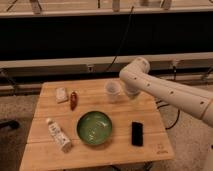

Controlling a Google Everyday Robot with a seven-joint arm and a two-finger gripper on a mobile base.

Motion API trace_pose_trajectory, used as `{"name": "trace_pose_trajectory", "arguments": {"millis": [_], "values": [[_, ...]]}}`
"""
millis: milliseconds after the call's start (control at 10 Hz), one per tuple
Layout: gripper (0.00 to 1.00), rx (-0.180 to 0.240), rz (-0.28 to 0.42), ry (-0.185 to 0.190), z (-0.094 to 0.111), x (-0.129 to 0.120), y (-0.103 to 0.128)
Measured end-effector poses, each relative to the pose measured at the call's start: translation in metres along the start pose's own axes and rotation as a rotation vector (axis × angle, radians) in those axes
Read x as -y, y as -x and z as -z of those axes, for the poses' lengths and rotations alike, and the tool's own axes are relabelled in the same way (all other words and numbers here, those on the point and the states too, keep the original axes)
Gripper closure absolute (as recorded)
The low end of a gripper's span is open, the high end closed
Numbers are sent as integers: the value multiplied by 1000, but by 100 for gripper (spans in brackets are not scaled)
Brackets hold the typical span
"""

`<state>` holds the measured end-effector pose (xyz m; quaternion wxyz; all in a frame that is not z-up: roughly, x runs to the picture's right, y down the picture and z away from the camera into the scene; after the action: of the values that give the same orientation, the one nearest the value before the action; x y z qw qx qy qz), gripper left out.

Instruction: Pick up the ceramic cup

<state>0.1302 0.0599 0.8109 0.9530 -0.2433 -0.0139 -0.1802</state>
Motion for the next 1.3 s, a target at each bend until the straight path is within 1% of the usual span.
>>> {"name": "trace_pose_trajectory", "arguments": {"millis": [200, 400, 500, 600, 700, 800, 1000, 1100, 1200, 1300], "values": [[20, 4, 49, -4, -15, 7, 12], [20, 3, 67, -5, -31, 4, 18], [20, 2, 71, -7, -37, 1, 18], [22, 4, 82, -8, -36, 0, 17], [27, 6, 94, -12, -32, 1, 16], [37, 7, 105, -13, -25, 3, 16], [59, 6, 115, -10, -20, 4, 18], [67, 7, 130, -13, -18, 5, 20], [80, 6, 156, -16, -13, 4, 17], [89, 4, 171, -21, -11, 2, 12]]}}
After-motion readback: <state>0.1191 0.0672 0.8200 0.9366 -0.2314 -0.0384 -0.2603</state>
